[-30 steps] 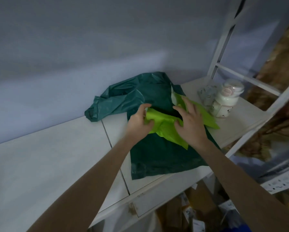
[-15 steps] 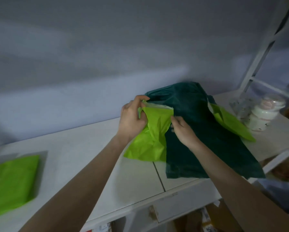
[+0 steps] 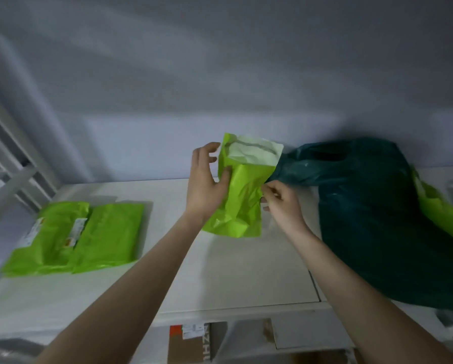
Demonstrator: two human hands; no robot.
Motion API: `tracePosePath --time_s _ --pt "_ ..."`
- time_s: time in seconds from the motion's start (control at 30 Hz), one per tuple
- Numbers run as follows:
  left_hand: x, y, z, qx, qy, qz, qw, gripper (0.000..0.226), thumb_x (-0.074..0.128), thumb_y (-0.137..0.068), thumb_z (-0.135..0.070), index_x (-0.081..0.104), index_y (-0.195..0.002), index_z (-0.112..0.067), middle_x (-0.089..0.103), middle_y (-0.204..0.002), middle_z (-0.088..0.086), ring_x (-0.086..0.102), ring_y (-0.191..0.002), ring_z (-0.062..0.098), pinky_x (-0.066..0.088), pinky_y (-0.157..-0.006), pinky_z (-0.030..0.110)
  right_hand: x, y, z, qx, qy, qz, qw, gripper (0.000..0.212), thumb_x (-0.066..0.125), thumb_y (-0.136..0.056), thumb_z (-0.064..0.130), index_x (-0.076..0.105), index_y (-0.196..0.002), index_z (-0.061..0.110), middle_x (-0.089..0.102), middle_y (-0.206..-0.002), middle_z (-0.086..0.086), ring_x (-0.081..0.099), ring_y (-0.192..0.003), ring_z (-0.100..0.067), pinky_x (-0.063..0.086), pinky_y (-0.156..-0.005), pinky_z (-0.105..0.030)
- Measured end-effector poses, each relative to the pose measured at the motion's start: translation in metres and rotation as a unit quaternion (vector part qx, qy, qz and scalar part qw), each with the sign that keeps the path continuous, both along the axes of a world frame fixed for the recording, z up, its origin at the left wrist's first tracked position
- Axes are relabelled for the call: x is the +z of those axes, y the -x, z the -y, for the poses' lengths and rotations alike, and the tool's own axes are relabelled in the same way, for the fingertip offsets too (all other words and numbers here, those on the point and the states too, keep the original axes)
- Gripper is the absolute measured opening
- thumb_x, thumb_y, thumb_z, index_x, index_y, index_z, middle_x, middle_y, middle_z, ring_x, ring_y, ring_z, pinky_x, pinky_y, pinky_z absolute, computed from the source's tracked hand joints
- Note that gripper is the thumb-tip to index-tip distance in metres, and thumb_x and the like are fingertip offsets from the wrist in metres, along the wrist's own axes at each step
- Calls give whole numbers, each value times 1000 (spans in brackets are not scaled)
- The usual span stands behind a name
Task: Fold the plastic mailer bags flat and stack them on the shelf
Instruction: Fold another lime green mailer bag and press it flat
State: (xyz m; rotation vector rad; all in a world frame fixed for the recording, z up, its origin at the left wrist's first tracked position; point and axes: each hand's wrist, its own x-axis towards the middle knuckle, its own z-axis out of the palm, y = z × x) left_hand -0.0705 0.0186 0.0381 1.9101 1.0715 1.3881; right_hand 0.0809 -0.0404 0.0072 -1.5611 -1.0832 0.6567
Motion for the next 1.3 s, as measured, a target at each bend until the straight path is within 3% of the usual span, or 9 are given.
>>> tracePosePath --time_s 0.13,0.23,0.4,0.57,0.87,0.97,1.1,1.2,1.3 --pt "-8 23 -4 84 143 80 983 26 40 -98 -36 51 -113 -18 49 -114 0 55 -103 24 42 -94 32 -3 19 -7 -58 -40 50 996 23 49 -87 28 49 -64 28 61 -69 -5 63 -71 -31 54 -66 -45" --pt "-13 36 0 110 204 13 973 42 28 -98 -46 58 -101 -16 64 -103 1 57 -97 24 41 -91 38 -3 26 -11 -94 -65 74 991 22 47 -89 26 47 -67 25 57 -67 -2 61 -70 -28 51 -66 -48" --pt "-22 45 2 115 194 -72 972 34 44 -96 -39 68 -92 -15 63 -86 -6 54 -80 16 35 -72 26 -1 32 -13 -113 -91 119 982 19 46 -96 10 47 -76 12 43 -62 13 48 -71 -20 33 -66 -32" --pt "-24 43 -1 76 173 -80 979 23 56 -91 -37 66 -76 -23 59 -71 -9 49 -54 2 32 -61 21 -1 30 -14 -127 -100 118 980 19 46 -95 8 46 -76 12 42 -62 13 46 -70 -18 31 -65 -29" --pt "-24 34 -5 136 126 -21 982 25 52 -95 -29 63 -82 -10 61 -80 2 50 -70 18 31 -62 26 5 22 -13 -165 -107 95 976 15 37 -99 7 42 -84 11 40 -62 8 43 -69 -21 25 -62 -29" --pt "-23 36 -6 156 111 10 982 26 48 -97 -26 61 -85 -7 64 -85 9 51 -76 20 34 -66 28 12 18 -13 -179 -115 83 974 15 36 -98 4 42 -85 9 45 -68 -4 43 -71 -20 24 -63 -26" --pt "-20 31 -2 181 102 50 977 26 43 -99 -24 60 -92 -5 63 -90 10 52 -80 21 35 -70 27 19 17 -14 -202 -127 81 968 19 35 -98 3 50 -91 -6 48 -75 -12 42 -71 -20 24 -63 -24" --pt "-16 28 3 175 111 66 976 27 41 -100 -26 59 -90 -8 57 -81 1 49 -73 16 34 -66 27 25 18 -16 -215 -136 78 964 20 34 -99 4 50 -95 -8 48 -77 -12 41 -71 -20 25 -64 -23" --pt "-17 33 -1 124 190 107 968 38 42 -98 -34 52 -71 -9 46 -64 -2 42 -62 13 34 -62 28 28 13 -14 -192 -139 65 969 16 33 -99 5 44 -88 3 45 -77 -12 39 -69 -17 25 -64 -24"
